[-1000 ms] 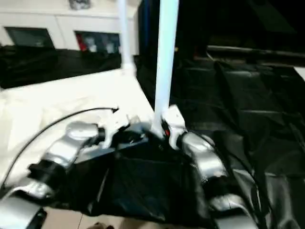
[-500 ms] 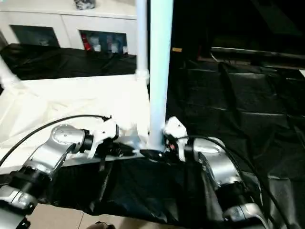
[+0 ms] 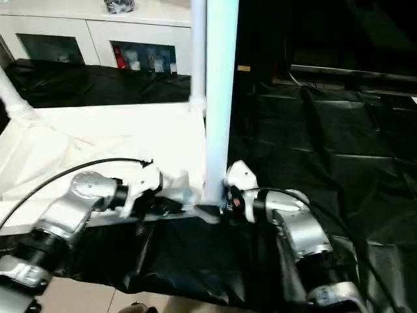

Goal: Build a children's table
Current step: Rotate leg to tighten

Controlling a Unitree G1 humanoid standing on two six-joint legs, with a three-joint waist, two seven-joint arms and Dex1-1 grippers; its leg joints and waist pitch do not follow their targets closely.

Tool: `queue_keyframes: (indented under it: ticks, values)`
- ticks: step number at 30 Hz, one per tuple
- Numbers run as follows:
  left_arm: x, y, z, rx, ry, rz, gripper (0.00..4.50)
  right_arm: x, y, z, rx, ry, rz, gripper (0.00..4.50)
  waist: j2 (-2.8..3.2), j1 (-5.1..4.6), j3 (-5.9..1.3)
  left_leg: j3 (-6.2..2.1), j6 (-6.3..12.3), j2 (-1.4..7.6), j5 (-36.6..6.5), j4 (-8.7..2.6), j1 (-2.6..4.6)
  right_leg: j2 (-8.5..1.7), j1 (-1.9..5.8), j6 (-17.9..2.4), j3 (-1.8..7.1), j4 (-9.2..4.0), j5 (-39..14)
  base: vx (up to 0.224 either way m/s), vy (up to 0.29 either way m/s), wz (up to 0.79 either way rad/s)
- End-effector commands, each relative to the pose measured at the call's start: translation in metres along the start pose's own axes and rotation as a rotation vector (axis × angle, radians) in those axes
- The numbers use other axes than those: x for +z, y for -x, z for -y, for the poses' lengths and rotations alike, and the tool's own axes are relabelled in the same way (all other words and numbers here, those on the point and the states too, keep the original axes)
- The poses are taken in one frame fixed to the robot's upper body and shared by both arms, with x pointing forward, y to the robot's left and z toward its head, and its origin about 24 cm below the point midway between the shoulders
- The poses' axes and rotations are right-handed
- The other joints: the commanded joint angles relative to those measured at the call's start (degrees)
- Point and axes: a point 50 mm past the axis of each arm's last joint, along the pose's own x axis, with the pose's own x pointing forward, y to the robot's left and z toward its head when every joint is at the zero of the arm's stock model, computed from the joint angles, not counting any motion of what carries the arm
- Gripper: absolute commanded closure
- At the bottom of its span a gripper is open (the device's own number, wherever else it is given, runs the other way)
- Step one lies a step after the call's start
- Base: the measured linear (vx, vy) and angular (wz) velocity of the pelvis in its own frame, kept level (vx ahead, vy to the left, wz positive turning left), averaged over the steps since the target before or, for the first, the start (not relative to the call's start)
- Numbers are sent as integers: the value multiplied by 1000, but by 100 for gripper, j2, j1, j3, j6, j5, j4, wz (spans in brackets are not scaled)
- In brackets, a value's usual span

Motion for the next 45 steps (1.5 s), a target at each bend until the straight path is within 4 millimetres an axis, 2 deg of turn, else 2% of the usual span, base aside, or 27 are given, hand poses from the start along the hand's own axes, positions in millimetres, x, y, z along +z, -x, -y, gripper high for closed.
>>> queue_keyframes:
  ticks: [1,2,5,6,7,10,12,13,15,18,19,20,24,26,29,32,36,37,38,45]
  values:
    - [23,-15,-6,63,-37,53,450,-8,-17,-10,-38,-28,-36,178,-33,-39,-367,-61,17,185,-1796,-437,114,-313,220,-1076,235,-529,-2184,0,0,0]
    - [25,-20,-8,103,-24,51,450,-10,-22,-8,-109,-56,-40,178,-10,-45,-370,-66,-3,184,-1818,-438,120,-313,209,-1047,239,-538,-2211,0,0,0]
    - [32,-32,-14,181,6,56,450,-10,-34,-5,-259,-115,-45,178,-7,-97,-370,-67,-48,170,-1863,-441,107,-296,210,-1063,230,-535,-2133,0,0,0]
    - [37,-40,-16,239,26,59,450,-9,-44,-2,-374,-177,-51,178,27,-116,-376,-66,-78,155,-1930,-429,120,-301,195,-1065,234,-543,-2178,0,0,0]
    - [40,-45,-17,266,35,64,450,-8,-49,-1,-429,-203,-57,178,25,-123,-375,-78,-103,156,-1921,-439,120,-299,201,-1064,230,-542,-2185,0,0,0]
    - [45,-50,-17,279,27,76,450,-5,-57,-1,-486,-241,-56,178,30,-131,-388,-78,-57,155,-1874,-437,88,-303,229,-1082,225,-540,-1946,0,0,0]
    - [48,-53,-16,269,17,94,450,0,-62,-1,-500,-267,-34,178,44,-131,-413,-74,-16,153,-1797,-427,96,-291,240,-1130,225,-513,-1690,0,0,0]
    - [49,-53,-15,257,10,106,450,3,-63,-1,-492,-264,-16,122,36,-140,-414,-66,35,149,-1747,-421,79,-301,254,-1158,224,-512,-1588,0,0,0]
    - [50,-52,-15,244,0,115,450,5,-64,-1,-482,-254,-6,108,34,-135,-426,-61,97,154,-1610,-413,71,-294,270,-1203,220,-491,-1371,0,0,0]
    - [46,-45,-13,199,-21,132,450,7,-61,-1,-410,-230,12,88,42,-148,-430,-64,180,162,-1503,-416,53,-288,301,-1312,214,-450,-1058,0,0,0]
    - [45,-42,-12,186,-30,134,450,7,-59,0,-395,-206,4,64,30,-158,-424,-60,202,162,-1512,-414,57,-282,299,-1349,211,-446,-1024,0,0,0]
    - [43,-40,-12,176,-31,133,450,7,-57,0,-381,-194,1,61,18,-172,-421,-54,227,160,-1518,-410,50,-289,309,-1368,214,-446,-1037,0,0,0]
    - [39,-35,-9,131,-44,140,450,9,-51,-1,-292,-142,9,60,21,-163,-409,-44,265,172,-1559,-405,72,-295,297,-1386,222,-468,-1192,0,0,0]
    - [35,-29,-7,95,-56,138,450,9,-45,-5,-184,-93,13,60,-2,-157,-396,-45,280,184,-1622,-414,73,-292,295,-1363,224,-479,-1313,0,0,0]
    - [33,-25,-5,56,-58,139,450,9,-38,-8,-98,-46,15,60,-2,-153,-392,-45,267,192,-1652,-418,80,-296,280,-1323,234,-479,-1445,0,0,0]
    - [29,-16,-1,-15,-78,146,450,9,-23,-12,46,2,17,60,-6,-121,-388,-51,297,203,-1687,-420,77,-310,291,-1297,239,-487,-1552,0,0,0]
    - [24,-8,4,-90,-90,132,450,10,-10,-16,168,32,16,60,-5,-87,-380,-43,302,217,-1685,-426,86,-296,262,-1309,242,-482,-1571,0,0,0]
    - [23,-6,6,-111,-94,123,450,10,-7,-16,193,43,8,60,-25,-74,-386,-41,302,221,-1681,-424,90,-300,263,-1312,242,-477,-1569,0,0,0]
    - [21,-3,7,-135,-99,112,450,9,-4,-17,222,51,-6,88,-12,-50,-377,-42,311,230,-1696,-432,93,-305,260,-1306,245,-479,-1608,0,0,0]
    - [17,4,8,-176,-111,83,450,5,4,-22,322,70,-63,137,-19,-4,-361,-46,194,225,-1837,-444,109,-315,229,-1198,250,-507,-1976,0,0,0]
